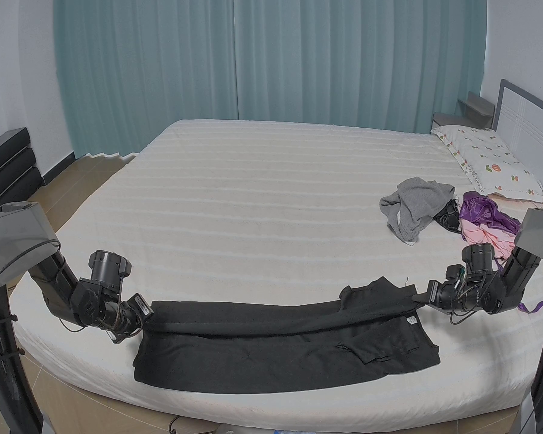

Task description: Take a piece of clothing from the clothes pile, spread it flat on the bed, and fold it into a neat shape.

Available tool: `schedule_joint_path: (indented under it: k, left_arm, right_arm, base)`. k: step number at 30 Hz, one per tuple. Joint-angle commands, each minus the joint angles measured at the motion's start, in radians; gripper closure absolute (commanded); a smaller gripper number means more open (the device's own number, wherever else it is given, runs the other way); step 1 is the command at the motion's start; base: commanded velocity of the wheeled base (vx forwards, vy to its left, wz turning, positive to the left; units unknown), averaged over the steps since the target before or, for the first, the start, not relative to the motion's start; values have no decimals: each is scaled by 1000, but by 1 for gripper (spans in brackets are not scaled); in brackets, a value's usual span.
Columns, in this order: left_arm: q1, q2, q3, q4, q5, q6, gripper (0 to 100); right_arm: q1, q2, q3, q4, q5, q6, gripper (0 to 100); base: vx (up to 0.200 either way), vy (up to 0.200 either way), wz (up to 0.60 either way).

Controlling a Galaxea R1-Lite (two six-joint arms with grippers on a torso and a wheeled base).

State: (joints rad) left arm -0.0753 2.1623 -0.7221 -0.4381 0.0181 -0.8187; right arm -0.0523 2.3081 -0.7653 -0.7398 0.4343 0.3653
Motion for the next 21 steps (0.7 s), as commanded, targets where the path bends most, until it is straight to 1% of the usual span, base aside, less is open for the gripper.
schedule_joint_path:
  k: [1, 3, 4, 5, 8, 11, 13, 16, 17, 18, 21]
  left_arm:
    - [-11, 22, 20, -1, 0, 15, 100]
    - [-21, 33, 21, -1, 6, 18, 100]
    - [-26, 36, 24, -1, 6, 18, 100]
    - [-29, 37, 24, -2, 6, 18, 0]
    - [-34, 42, 26, 1, 6, 18, 0]
    - [-41, 40, 24, -1, 8, 15, 0]
    - [-38, 30, 21, -5, 8, 6, 0]
    - [-20, 8, -2, -7, 2, 1, 0]
    - [-18, 8, -3, -7, 2, 1, 0]
    - [2, -2, -30, -4, 0, -3, 0]
    - [15, 11, -82, 1, 0, -31, 0]
  right_arm:
    - [2, 16, 12, 0, 0, -20, 100]
    - [2, 17, 20, 0, -2, -42, 100]
    - [3, 17, 24, 2, -3, -49, 0]
    - [3, 19, 26, 2, -3, -54, 0]
    - [6, 20, 27, 0, -3, -59, 0]
    - [8, 2, 31, 2, 4, -43, 0]
    - [5, -32, 24, 2, 15, -16, 0]
    - [5, -47, 3, -1, 27, 52, 0]
    - [5, -49, 1, -1, 27, 55, 0]
    - [5, -41, -22, 0, 27, 81, 0]
    - [9, -12, -55, 0, 26, 109, 0]
  base:
    - [0, 0, 0]
    - [0, 0, 0]
    - [0, 0, 0]
    - [0, 0, 0]
    - [0, 0, 0]
    - [0, 0, 0]
    - [0, 0, 0]
    - [0, 0, 0]
    - [0, 0, 0]
    - [0, 0, 0]
    - [0, 0, 0]
